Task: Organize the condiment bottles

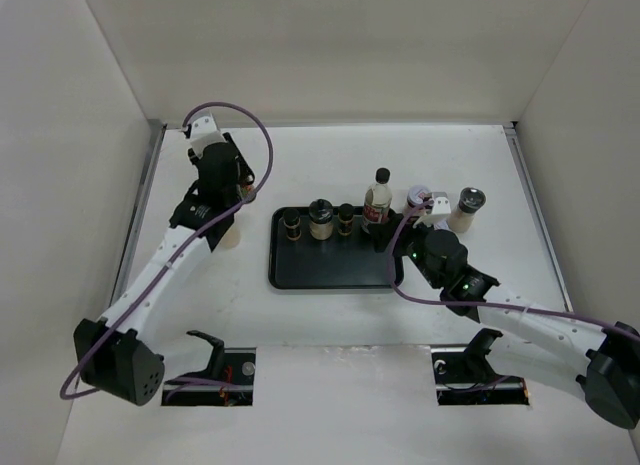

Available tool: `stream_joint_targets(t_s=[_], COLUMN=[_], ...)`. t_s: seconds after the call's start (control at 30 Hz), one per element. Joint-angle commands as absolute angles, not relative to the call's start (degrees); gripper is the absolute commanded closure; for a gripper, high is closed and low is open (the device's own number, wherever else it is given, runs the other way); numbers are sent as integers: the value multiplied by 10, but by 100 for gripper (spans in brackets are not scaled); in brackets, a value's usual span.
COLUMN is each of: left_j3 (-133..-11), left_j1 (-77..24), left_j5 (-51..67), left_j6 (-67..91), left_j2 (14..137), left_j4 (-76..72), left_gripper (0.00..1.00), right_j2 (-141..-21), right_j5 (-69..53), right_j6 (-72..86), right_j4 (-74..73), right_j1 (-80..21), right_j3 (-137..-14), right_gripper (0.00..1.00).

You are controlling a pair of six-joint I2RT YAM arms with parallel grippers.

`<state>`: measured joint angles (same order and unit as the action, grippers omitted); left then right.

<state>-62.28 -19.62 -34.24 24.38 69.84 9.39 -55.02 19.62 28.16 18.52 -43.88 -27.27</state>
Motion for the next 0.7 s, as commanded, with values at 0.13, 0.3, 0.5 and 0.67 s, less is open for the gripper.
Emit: stream_joint_targets(t_s=[0.13,0.3,0.5,0.67], left_j3=[-635,-593,-528,-490], left_j1=[-267,-350,-449,-524], left_j5=[-395,-433,-475,-504], left_j6=[229,221,230,263], left_j2=[572,524,490,484], left_j4=[39,78,105,101], left_gripper=[77,77,77,77], right_j2=[-538,-534,-534,-533], right_j5=[194,195,199,200], right_j6=[287,287,287,287], right_j4=[223,229,229,229], right_j1=[-436,-436,-433,-428], right_j3=[-276,-273,-272,-270], right_gripper=[23,23,23,22])
